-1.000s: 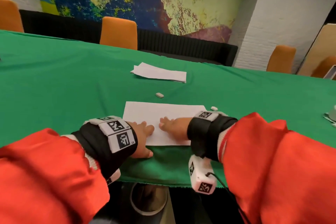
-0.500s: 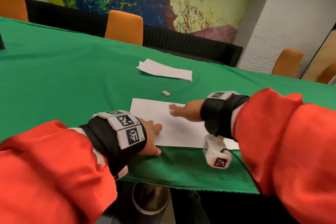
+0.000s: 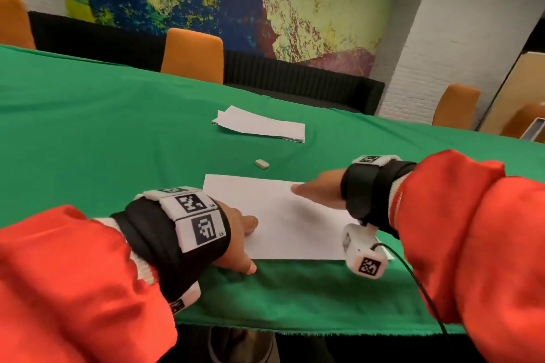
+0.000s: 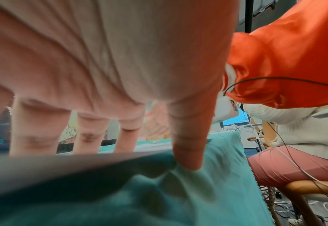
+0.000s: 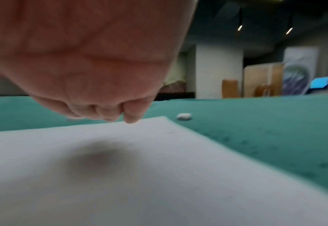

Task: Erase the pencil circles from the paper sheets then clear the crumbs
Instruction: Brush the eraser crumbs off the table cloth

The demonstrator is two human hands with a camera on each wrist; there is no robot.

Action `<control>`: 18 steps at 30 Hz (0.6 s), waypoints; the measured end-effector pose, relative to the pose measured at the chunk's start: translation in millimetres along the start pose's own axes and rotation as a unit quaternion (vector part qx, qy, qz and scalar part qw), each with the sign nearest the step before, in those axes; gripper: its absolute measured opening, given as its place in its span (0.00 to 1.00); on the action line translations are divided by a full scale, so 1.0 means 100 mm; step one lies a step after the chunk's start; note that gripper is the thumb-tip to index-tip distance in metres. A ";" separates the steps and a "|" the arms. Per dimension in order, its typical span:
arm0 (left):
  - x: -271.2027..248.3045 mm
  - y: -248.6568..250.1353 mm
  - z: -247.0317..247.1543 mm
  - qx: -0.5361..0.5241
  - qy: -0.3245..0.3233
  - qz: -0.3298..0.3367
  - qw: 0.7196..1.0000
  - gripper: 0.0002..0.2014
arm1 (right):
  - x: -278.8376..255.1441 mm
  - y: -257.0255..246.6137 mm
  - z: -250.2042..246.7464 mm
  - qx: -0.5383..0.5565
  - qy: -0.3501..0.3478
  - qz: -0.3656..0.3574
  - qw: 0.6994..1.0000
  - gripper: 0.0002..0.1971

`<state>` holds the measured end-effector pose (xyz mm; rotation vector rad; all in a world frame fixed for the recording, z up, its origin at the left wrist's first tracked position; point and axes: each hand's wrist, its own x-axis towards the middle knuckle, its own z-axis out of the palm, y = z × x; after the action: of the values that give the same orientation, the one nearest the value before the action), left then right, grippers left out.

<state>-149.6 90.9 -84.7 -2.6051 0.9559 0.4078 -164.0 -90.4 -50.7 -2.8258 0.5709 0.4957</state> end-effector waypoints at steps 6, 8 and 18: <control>-0.01 -0.02 0.03 -0.015 -0.008 0.003 1.000 0.34 | 0.01 -0.07 0.13 -0.033 -0.007 0.030 0.999 0.31; -0.01 -0.01 0.00 -0.013 -0.013 0.003 1.000 0.34 | -0.02 0.09 0.08 -0.039 0.005 0.058 0.998 0.31; 0.00 -0.01 -0.05 0.011 -0.019 0.003 1.000 0.34 | 0.11 -0.44 0.12 0.011 -0.017 -0.035 0.999 0.29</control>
<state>-148.1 89.9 -80.2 -2.5668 0.9503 0.4452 -140.0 -51.1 -59.9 -2.7998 0.4666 0.5197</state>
